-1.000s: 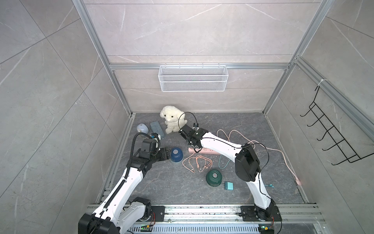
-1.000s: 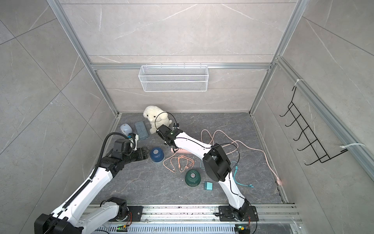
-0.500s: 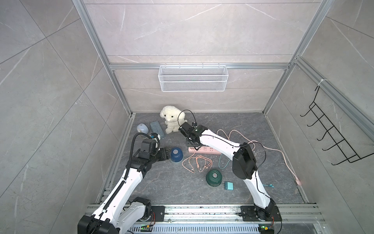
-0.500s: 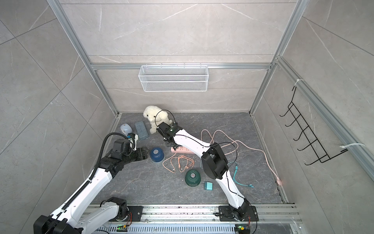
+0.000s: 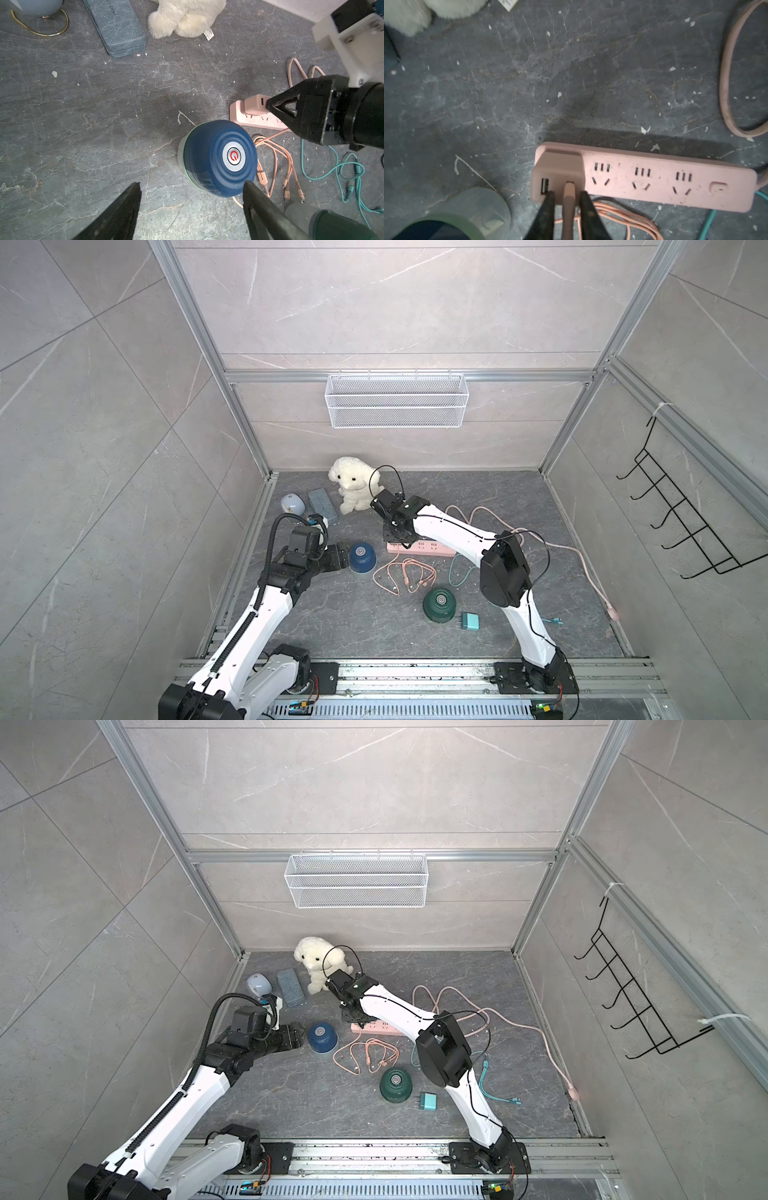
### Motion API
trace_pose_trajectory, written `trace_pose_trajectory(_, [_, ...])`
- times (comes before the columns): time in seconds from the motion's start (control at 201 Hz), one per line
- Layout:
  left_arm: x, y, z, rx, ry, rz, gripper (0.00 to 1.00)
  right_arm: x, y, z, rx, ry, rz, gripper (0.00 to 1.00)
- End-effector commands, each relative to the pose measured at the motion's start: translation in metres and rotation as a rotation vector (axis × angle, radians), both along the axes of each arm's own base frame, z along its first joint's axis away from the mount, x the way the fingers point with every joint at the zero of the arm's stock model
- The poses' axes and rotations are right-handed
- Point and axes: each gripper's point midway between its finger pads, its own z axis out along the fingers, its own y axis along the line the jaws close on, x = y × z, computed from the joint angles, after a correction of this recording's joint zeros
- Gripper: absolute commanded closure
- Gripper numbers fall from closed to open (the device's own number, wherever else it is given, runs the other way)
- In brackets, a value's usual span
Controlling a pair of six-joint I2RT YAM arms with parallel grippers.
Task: Charge the cordless meat grinders
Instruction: Insert the charging cable into the plug.
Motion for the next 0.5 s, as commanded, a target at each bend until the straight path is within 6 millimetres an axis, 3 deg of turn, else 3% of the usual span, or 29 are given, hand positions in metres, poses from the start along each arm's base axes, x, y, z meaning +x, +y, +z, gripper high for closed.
trace_pose_trajectory(0.0, [0.002,-0.004,0.015,-0.03,-0.018,-0.008,0.18,-0.012,0.004,0.019,0.039,0.037,0.062,0.6])
trace_pose_trajectory(0.12, [0.003,-0.005,0.02,-0.038,-0.022,-0.008,0.17,-0.011,0.001,0.044,0.073,-0.006,0.078,0.52])
trace_pose_trajectory(0.224, [0.004,-0.005,0.024,-0.039,-0.023,-0.002,0.17,-0.012,-0.024,0.055,0.073,-0.024,0.064,0.51])
trace_pose_trajectory(0.344, [0.005,-0.007,0.027,-0.055,-0.017,-0.001,0.17,-0.022,-0.052,0.054,0.093,-0.007,0.069,0.5])
trace_pose_trajectory(0.493, [0.008,-0.016,0.032,-0.096,-0.003,-0.012,0.18,-0.038,-0.081,0.03,0.088,0.06,0.068,0.5])
